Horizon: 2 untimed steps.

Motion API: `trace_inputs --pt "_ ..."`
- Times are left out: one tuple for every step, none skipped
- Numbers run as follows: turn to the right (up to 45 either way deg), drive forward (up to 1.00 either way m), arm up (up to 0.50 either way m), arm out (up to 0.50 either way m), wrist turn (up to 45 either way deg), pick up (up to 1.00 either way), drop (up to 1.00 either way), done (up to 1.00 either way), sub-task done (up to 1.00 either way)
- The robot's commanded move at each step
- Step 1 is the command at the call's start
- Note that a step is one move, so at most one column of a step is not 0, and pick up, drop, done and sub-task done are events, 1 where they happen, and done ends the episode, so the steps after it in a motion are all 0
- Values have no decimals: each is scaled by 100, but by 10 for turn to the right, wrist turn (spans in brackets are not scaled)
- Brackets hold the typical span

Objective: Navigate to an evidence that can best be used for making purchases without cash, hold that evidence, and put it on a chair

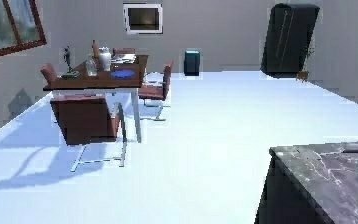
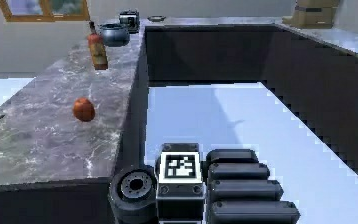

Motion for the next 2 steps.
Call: trace_inputs --pt "0 80 0 0 0 0 0 0 0" --pt "0 100 0 0 0 0 0 0 0"
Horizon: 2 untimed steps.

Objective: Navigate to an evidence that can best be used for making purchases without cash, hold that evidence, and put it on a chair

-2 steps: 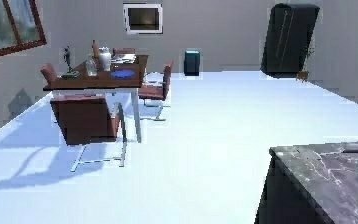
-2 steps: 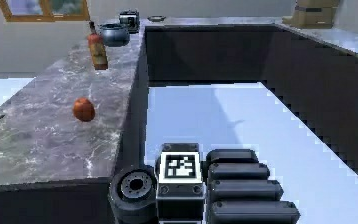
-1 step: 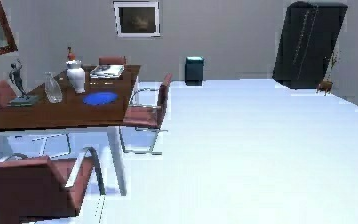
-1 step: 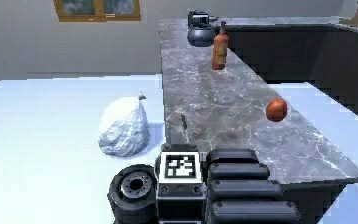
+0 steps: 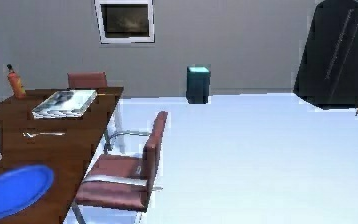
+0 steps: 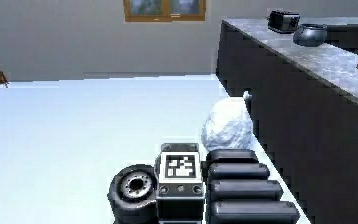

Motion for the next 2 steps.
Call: trace_inputs --pt "-60 0 0 0 0 0 0 0 0" --pt "0 55 0 0 0 0 0 0 0"
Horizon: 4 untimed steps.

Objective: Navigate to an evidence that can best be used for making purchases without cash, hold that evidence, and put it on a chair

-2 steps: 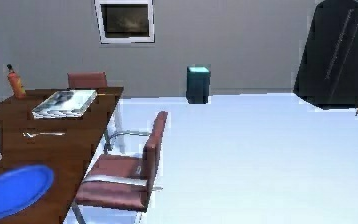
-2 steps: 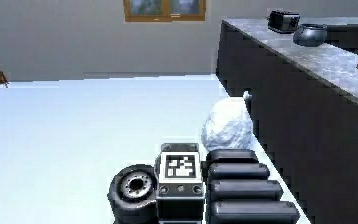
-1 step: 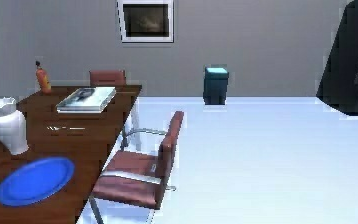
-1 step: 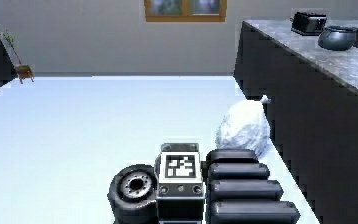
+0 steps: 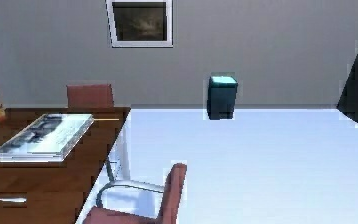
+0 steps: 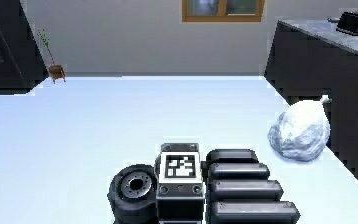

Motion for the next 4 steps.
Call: trace_inputs --pt "-180 0 0 0 0 0 0 0 0" --pt "-30 0 0 0 0 0 0 0 0" --pt "240 0 0 0 0 0 0 0 0" --pt "-240 0 0 0 0 0 0 0 0"
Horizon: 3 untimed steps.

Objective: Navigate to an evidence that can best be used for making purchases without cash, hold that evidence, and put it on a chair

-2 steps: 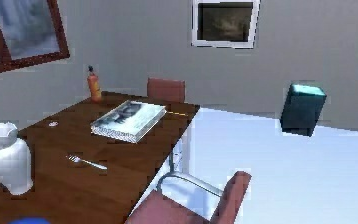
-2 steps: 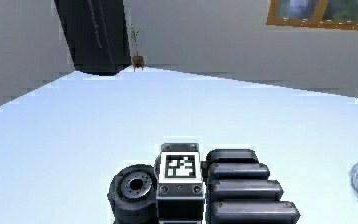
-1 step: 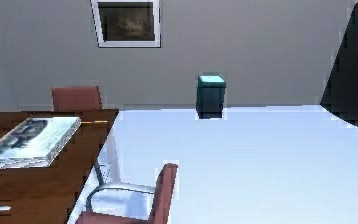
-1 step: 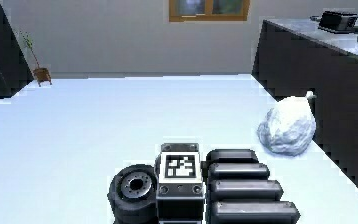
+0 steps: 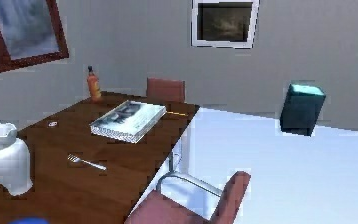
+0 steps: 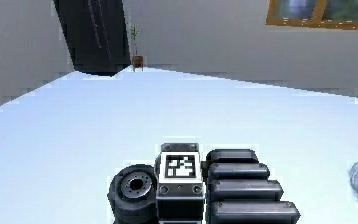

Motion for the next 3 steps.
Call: trace_inputs --pt "240 0 0 0 0 0 0 0 0" --pt "-210 0 0 0 0 0 0 0 0" --pt "450 0 0 0 0 0 0 0 0"
